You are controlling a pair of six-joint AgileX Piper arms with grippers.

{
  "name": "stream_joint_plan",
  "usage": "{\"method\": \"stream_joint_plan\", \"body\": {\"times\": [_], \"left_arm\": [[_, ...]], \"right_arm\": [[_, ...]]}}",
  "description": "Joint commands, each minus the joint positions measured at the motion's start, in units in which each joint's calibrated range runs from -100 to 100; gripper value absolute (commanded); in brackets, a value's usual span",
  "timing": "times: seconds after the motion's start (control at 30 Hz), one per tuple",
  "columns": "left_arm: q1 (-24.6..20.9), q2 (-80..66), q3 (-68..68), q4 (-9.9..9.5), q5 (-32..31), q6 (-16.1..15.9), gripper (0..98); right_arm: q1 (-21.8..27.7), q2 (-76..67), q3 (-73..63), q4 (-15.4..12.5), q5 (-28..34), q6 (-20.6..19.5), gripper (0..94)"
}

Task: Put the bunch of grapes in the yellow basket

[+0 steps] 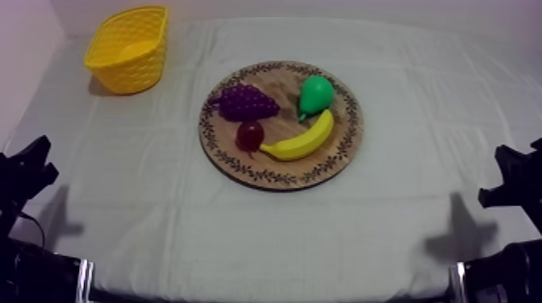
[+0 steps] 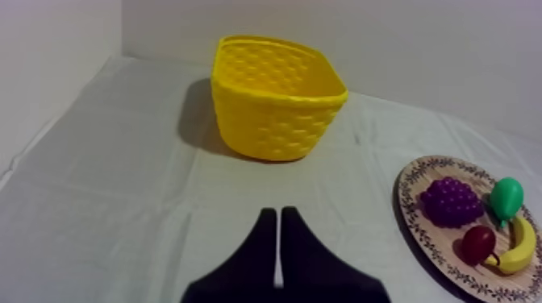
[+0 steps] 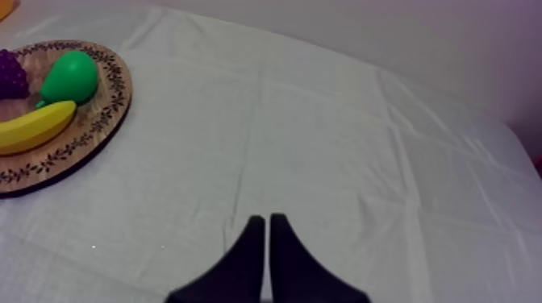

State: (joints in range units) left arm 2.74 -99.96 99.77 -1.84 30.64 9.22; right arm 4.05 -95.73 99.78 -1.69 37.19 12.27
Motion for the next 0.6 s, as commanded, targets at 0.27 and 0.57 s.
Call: {"method": "stream_joint_plan", "body": {"times": [0.27, 0.57], "left_arm": [[0.3, 0.0, -1.0, -0.04, 5.6, -7.3, 0.0], [0.4, 0.3, -0.8, 0.38, 4.4, -7.6, 0.0]], "right_arm": [[0.0, 0.0, 0.0, 0.0, 0.0, 0.0, 0.5], [0.0, 0.0, 0.0, 0.0, 0.0, 0.0, 0.5]]}}
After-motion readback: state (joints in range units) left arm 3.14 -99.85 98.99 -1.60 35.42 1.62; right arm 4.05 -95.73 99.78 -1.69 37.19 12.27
